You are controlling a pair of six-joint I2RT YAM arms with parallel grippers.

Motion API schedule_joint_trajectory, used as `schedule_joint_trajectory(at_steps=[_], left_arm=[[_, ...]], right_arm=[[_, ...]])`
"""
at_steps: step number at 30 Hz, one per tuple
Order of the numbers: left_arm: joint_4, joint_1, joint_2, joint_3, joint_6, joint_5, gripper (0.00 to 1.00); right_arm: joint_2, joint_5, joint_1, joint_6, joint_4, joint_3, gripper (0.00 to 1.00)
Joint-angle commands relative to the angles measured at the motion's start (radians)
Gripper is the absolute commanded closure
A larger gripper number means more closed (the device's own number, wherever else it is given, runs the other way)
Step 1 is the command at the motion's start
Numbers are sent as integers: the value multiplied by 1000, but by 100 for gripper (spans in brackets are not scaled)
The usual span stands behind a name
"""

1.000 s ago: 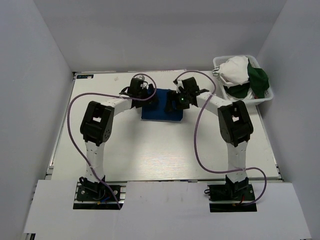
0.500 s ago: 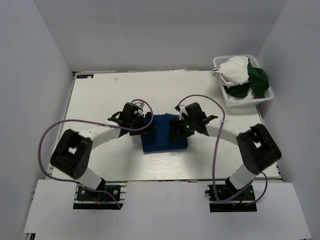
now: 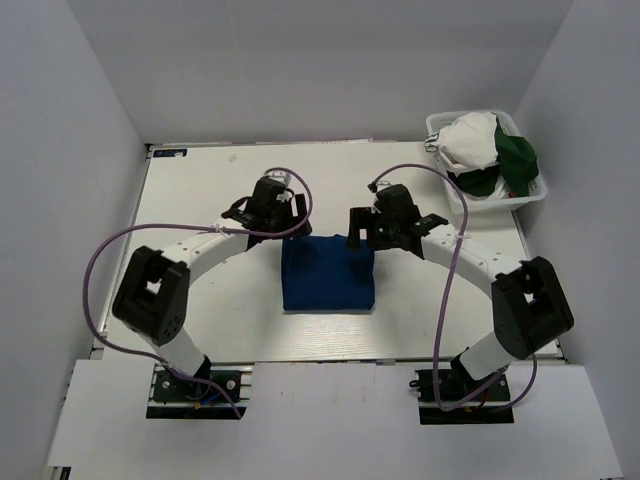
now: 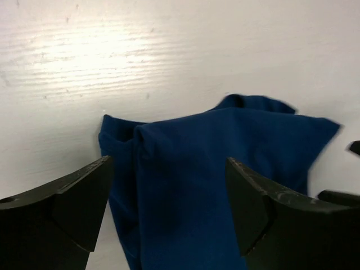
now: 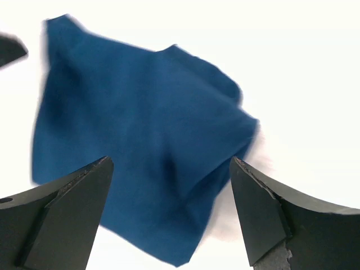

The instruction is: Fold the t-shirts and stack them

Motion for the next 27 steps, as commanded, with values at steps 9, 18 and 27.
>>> schedule_joint_trajectory(at_steps=[9,18,27], left_arm=[[-20,2,155,87,38,-4,28],[-9,2,252,162,49,6,62],[-18,2,235,188,49,-17,78]], right_arm=[[130,24,-75,84,15,51,13],[205,-65,-95,65,96,82,48],[153,-70,-92,53,107,59,81]])
